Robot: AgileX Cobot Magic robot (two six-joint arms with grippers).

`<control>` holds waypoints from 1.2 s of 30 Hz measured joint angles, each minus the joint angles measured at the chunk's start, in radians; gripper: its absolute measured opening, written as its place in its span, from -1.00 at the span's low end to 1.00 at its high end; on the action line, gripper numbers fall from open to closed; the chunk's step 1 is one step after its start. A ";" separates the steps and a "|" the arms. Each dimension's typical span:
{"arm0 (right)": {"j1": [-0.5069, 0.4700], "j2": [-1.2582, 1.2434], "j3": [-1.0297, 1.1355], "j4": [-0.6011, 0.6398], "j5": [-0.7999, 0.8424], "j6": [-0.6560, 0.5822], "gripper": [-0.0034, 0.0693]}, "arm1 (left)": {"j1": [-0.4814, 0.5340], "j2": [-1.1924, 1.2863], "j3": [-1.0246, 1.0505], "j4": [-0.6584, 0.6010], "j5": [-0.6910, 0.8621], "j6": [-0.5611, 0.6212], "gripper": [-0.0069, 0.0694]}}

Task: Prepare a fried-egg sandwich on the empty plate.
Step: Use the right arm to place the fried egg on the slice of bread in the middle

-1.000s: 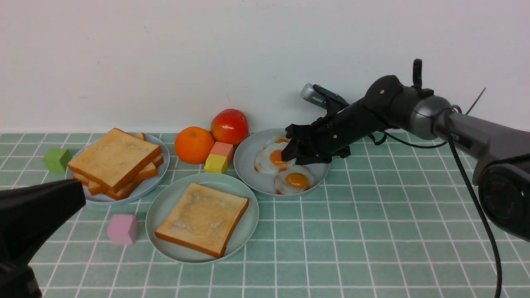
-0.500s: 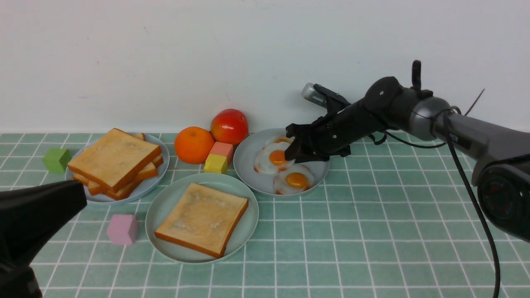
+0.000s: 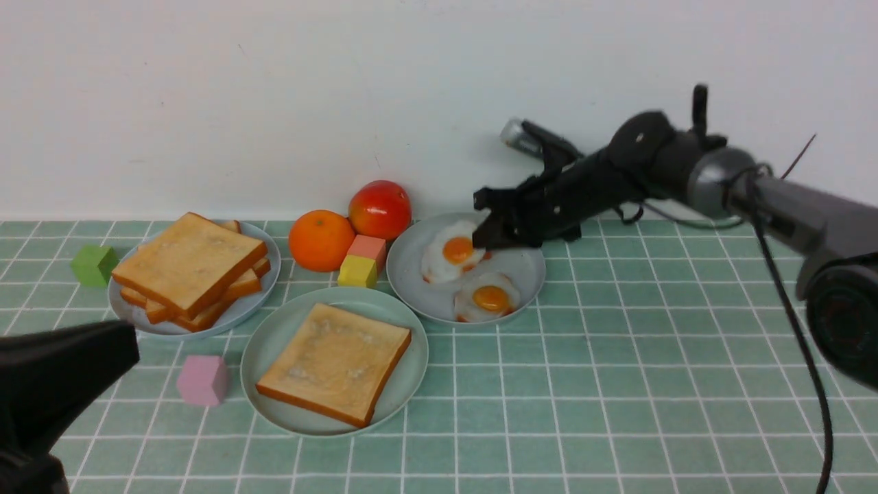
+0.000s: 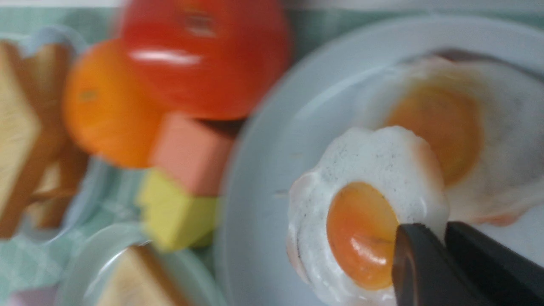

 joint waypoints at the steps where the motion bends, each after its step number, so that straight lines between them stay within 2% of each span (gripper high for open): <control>1: 0.000 -0.023 0.000 0.000 0.019 -0.008 -0.72 | 0.000 0.000 0.000 0.000 0.020 0.000 -0.85; 7: 0.020 -0.180 0.002 0.000 0.202 -0.032 -0.72 | 0.000 0.000 0.000 0.027 0.061 0.000 -0.85; 9: 0.061 -0.212 0.027 0.000 0.285 -0.036 -0.72 | 0.000 0.000 0.000 0.043 0.061 0.000 -0.85; 12: 0.138 -0.222 0.082 0.000 0.319 -0.042 -0.72 | 0.000 0.000 0.000 0.051 0.061 0.000 -0.85; 15: 0.197 -0.210 0.133 0.000 0.288 -0.042 -0.72 | 0.000 0.000 0.000 0.052 0.061 0.000 -0.85; 18: 0.248 -0.163 0.164 0.005 0.189 -0.042 -0.73 | 0.000 0.000 0.000 0.052 0.061 0.000 -0.84; 23: 0.250 -0.102 0.166 0.069 0.090 -0.042 -0.73 | 0.000 0.000 0.000 0.040 0.066 0.000 -0.84; 28: 0.249 -0.065 0.166 0.115 0.070 -0.044 -0.72 | 0.000 0.000 0.000 0.030 0.080 0.000 -0.84; 31: 0.250 -0.049 0.166 0.117 0.061 -0.024 -0.62 | 0.000 0.000 0.000 0.029 0.080 0.000 -0.84; 34: 0.250 -0.043 0.166 0.105 0.037 -0.008 -0.37 | 0.000 0.000 0.000 0.029 0.080 0.000 -0.83; 36: 0.250 -0.043 0.166 0.097 0.016 -0.004 -0.12 | 0.000 0.000 0.000 0.029 0.081 0.000 -0.82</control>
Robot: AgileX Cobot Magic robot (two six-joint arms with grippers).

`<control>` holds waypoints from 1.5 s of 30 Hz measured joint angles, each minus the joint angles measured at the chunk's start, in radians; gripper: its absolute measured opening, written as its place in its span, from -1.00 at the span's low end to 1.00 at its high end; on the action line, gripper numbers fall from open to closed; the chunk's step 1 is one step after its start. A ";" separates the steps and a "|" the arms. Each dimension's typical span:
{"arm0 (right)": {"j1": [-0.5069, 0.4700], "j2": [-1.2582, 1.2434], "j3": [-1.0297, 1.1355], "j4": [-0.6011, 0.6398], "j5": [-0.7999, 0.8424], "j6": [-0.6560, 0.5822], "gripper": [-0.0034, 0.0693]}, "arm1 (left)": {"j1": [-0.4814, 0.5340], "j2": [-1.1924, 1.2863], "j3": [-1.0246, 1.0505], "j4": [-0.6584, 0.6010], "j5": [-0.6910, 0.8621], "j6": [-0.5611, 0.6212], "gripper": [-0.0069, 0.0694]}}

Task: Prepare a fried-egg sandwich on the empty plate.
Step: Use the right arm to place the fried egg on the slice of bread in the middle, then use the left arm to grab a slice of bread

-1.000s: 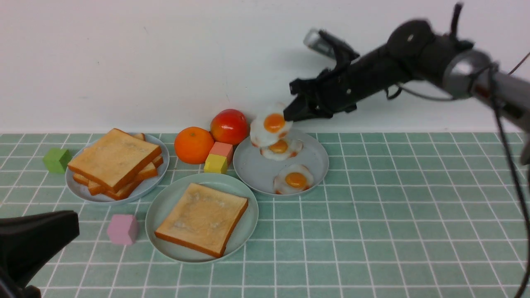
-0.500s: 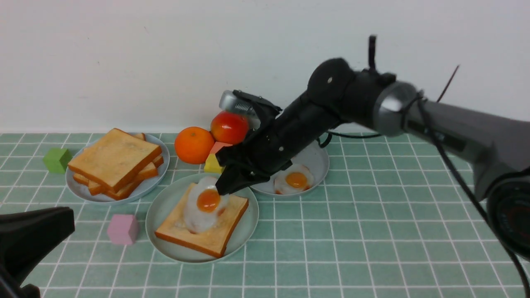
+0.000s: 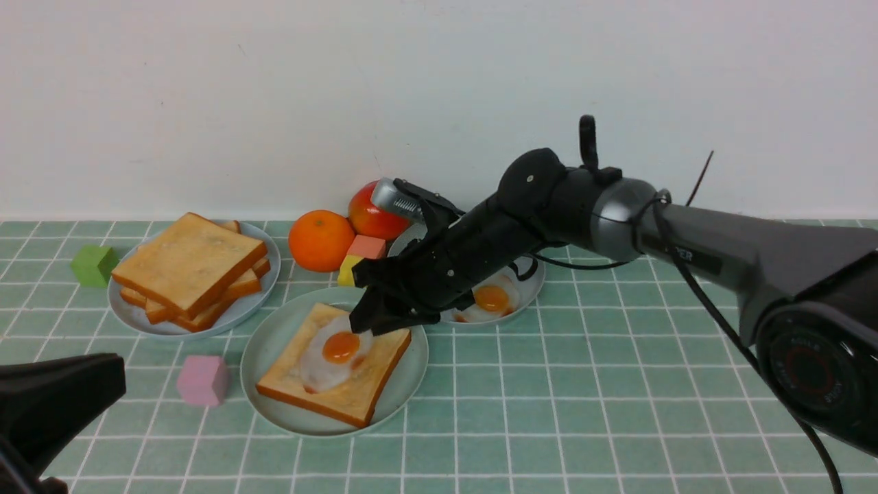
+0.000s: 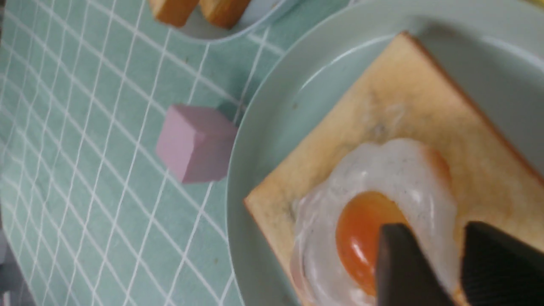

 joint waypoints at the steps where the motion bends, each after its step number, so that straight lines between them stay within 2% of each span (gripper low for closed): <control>1: 0.000 0.000 0.000 -0.002 -0.009 0.000 0.01 | 0.000 0.000 0.000 0.000 0.000 0.000 -0.82; 2: 0.000 0.000 0.000 -0.008 -0.015 0.001 0.16 | 0.000 0.000 0.000 0.000 0.001 0.000 -0.82; 3: 0.000 0.000 0.000 -0.008 -0.015 0.001 0.18 | 0.000 0.000 0.000 0.000 0.001 0.000 -0.82; 4: 0.000 -0.001 0.000 -0.018 -0.010 0.001 0.29 | 0.000 0.000 0.000 0.000 0.004 0.000 -0.81; 7: -0.002 -0.017 0.000 -0.039 0.017 0.004 0.32 | 0.000 0.000 0.000 -0.001 0.021 0.000 -0.81; 10: -0.012 -0.118 0.006 -0.172 0.148 0.021 0.03 | 0.000 0.019 0.000 -0.013 0.092 0.000 -0.81; 15: -0.009 -0.353 0.006 -0.462 0.361 0.117 -0.68 | 0.000 0.146 0.000 -0.049 0.182 0.000 -0.80; 16: -0.007 -0.363 0.008 -0.472 0.368 0.128 -0.70 | 0.000 0.162 0.000 -0.052 0.183 0.000 -0.80; 18: 0.002 -0.488 0.040 -0.585 0.384 0.186 -0.91 | 0.000 0.255 -0.002 -0.066 0.182 0.000 -0.83; 19: 0.007 -0.543 0.072 -0.632 0.388 0.213 -0.93 | 0.000 0.300 -0.012 -0.067 0.181 0.000 -0.85; 24: 0.020 -0.781 0.230 -0.706 0.401 0.283 -0.91 | 0.036 0.519 -0.130 -0.023 0.193 -0.007 -0.85; 25: 0.019 -0.886 0.325 -0.717 0.403 0.305 -0.89 | 0.079 0.589 -0.188 -0.017 0.193 0.008 -0.85; 26: 0.019 -0.886 0.325 -0.717 0.403 0.305 -0.89 | 0.094 0.609 -0.205 -0.017 0.193 0.015 -0.85; 31: 0.019 -1.196 0.597 -0.731 0.330 0.334 -0.85 | 0.357 0.871 -0.448 -0.132 0.191 0.203 -0.85; 34: 0.019 -1.318 0.704 -0.761 0.274 0.342 -0.85 | 0.458 1.002 -0.547 -0.174 0.168 0.289 -0.85; 35: 0.019 -1.326 0.711 -0.767 0.265 0.342 -0.85 | 0.463 1.012 -0.561 -0.177 0.160 0.294 -0.85; 37: 0.019 -1.422 0.784 -0.802 0.219 0.342 -0.84 | 0.506 1.133 -0.648 -0.169 0.106 0.377 -0.83; 41: 0.019 -1.497 0.832 -0.821 0.199 0.342 -0.84 | 0.512 1.254 -0.749 -0.130 0.065 0.486 -0.65; 44: 0.019 -1.525 0.848 -0.822 0.201 0.366 -0.83 | 0.512 1.341 -0.816 -0.123 0.043 0.531 -0.33; 45: 0.019 -1.526 0.849 -0.822 0.201 0.370 -0.83 | 0.512 1.347 -0.820 -0.123 0.040 0.532 -0.31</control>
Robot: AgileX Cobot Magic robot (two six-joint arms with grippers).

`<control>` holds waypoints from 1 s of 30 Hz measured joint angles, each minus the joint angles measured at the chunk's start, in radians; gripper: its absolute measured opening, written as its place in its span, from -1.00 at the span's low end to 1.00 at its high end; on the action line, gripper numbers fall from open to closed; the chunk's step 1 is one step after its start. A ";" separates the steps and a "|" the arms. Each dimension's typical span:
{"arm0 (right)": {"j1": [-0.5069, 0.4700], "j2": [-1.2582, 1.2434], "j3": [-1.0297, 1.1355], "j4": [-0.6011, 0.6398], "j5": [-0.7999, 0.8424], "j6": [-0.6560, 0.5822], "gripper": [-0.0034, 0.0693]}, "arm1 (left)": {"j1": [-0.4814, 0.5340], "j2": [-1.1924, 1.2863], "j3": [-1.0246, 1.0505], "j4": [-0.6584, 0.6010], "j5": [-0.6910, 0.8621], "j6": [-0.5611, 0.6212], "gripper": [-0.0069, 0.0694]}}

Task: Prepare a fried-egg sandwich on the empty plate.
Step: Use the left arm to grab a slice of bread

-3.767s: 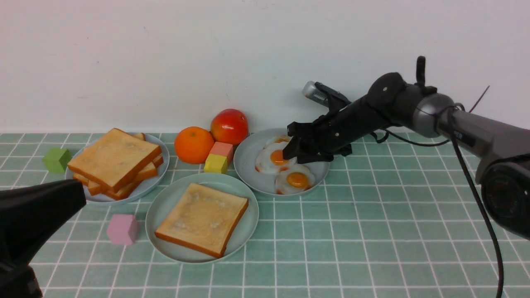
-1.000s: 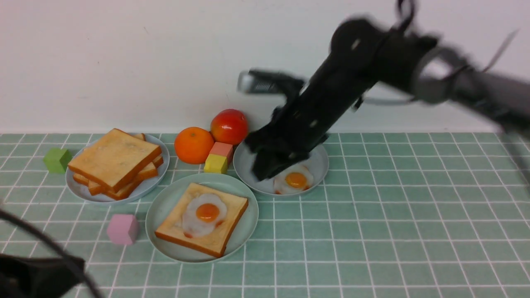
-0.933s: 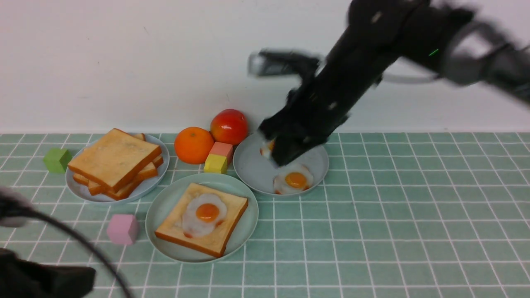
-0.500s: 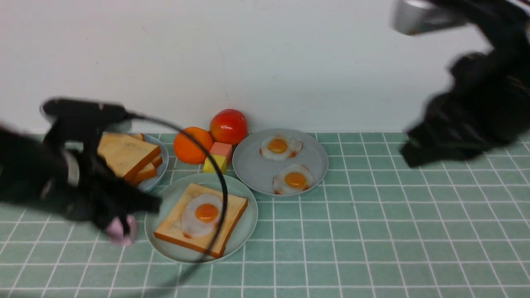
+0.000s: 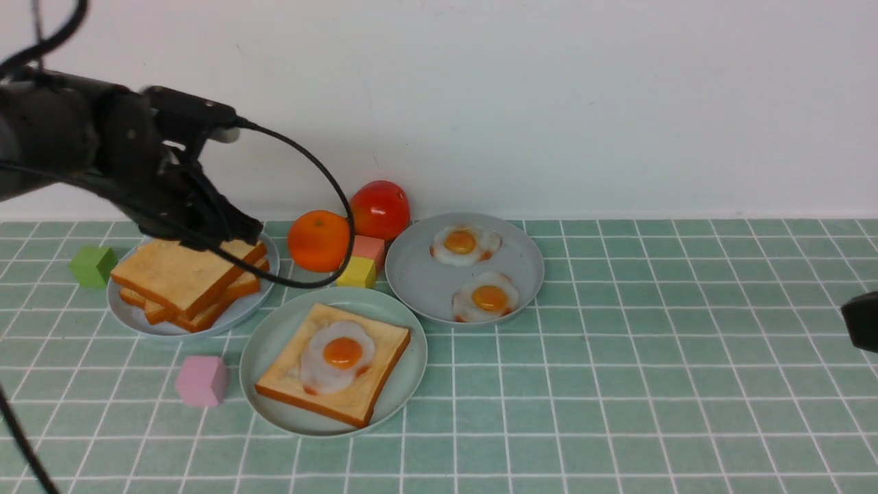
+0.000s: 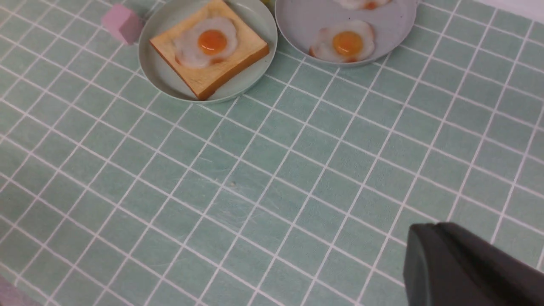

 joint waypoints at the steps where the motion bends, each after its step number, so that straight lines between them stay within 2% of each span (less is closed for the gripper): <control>1: 0.000 -0.002 0.000 0.000 0.003 0.011 -0.82 | 0.000 0.045 -0.029 0.003 -0.023 0.004 -0.11; 5: 0.000 -0.002 0.003 0.025 0.005 0.024 -0.81 | 0.000 0.118 -0.051 0.016 -0.058 0.006 0.16; 7: 0.000 -0.002 0.005 0.039 0.006 0.024 -0.81 | 0.000 0.152 -0.052 0.023 -0.069 -0.005 0.22; 13: 0.000 -0.002 0.005 0.048 0.006 0.024 -0.79 | 0.000 0.191 -0.059 0.044 -0.088 -0.052 0.17; 19: 0.000 -0.002 0.005 0.050 0.012 0.025 -0.77 | 0.000 0.191 -0.060 0.067 -0.089 -0.057 -0.16; 22: 0.000 -0.002 0.005 0.056 0.015 0.025 -0.77 | -0.001 0.191 -0.061 0.086 -0.088 -0.057 -0.49; 23: 0.000 -0.002 0.005 0.057 0.015 0.025 -0.77 | -0.001 0.191 -0.061 0.088 -0.088 -0.057 -0.54; 24: 0.000 -0.002 0.005 0.057 0.020 0.025 -0.76 | -0.001 0.191 -0.061 0.097 -0.088 -0.057 -0.72; 26: 0.000 -0.002 0.005 0.057 0.028 0.025 -0.76 | -0.001 0.189 -0.061 0.110 -0.079 -0.057 -0.78; 30: 0.000 -0.002 0.005 0.057 0.039 0.025 -0.75 | -0.001 0.148 -0.059 0.114 -0.023 -0.058 -0.77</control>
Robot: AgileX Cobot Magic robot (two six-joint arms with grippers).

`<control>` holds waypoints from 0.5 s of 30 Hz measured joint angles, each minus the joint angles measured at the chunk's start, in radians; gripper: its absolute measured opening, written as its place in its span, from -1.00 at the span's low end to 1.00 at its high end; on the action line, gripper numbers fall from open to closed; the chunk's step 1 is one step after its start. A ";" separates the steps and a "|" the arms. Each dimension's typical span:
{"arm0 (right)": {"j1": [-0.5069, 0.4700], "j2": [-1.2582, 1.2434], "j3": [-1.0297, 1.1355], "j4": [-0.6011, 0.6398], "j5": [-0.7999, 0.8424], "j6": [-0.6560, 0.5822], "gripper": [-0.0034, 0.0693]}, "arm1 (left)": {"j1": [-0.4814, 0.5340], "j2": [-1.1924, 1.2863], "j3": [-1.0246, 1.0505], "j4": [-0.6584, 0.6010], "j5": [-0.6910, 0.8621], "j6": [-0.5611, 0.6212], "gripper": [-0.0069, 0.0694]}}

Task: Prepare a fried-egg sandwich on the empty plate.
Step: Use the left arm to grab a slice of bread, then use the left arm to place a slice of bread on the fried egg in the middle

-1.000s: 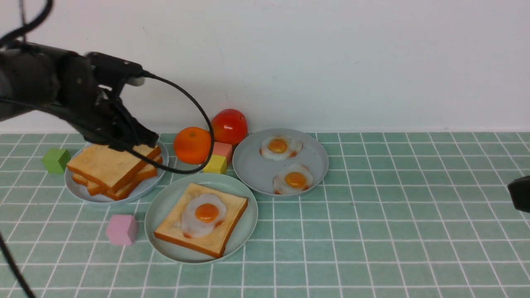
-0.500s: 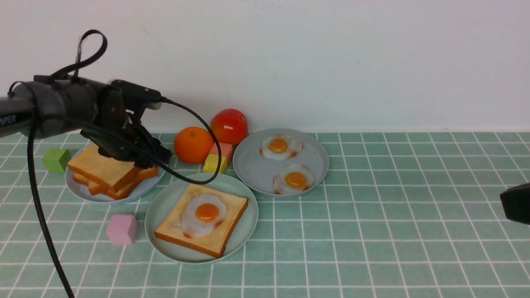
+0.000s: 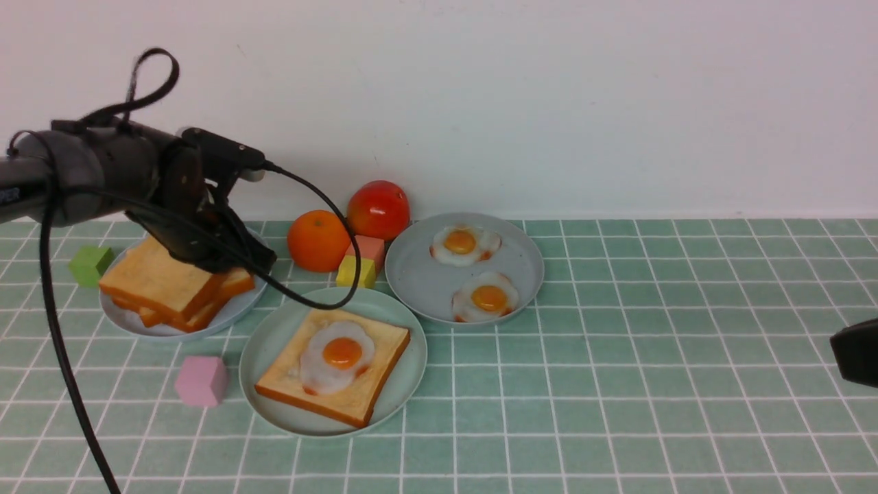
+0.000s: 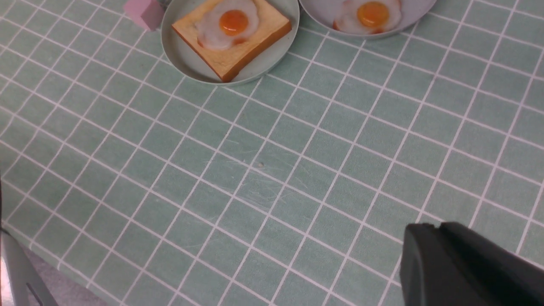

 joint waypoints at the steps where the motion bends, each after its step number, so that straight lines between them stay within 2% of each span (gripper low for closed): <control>1: 0.000 0.000 0.000 0.000 0.002 0.000 -0.75 | 0.000 -0.029 0.001 -0.001 0.022 -0.001 -0.77; 4: 0.000 0.000 0.000 0.000 0.007 0.000 -0.74 | -0.017 -0.117 0.001 -0.006 0.107 -0.026 -0.77; 9: 0.000 0.000 0.000 0.000 0.007 -0.001 -0.73 | -0.134 -0.234 0.001 -0.005 0.249 -0.096 -0.77; 10: 0.000 0.000 0.000 0.000 0.007 -0.001 -0.73 | -0.211 -0.250 0.000 -0.008 0.305 -0.133 -0.77; 11: 0.000 0.000 0.000 0.000 0.007 -0.002 -0.73 | -0.211 -0.250 0.000 -0.008 0.305 -0.133 -0.77; 15: 0.000 0.000 0.000 -0.001 0.011 -0.016 -0.73 | -0.380 -0.218 0.000 -0.022 0.364 -0.216 -0.77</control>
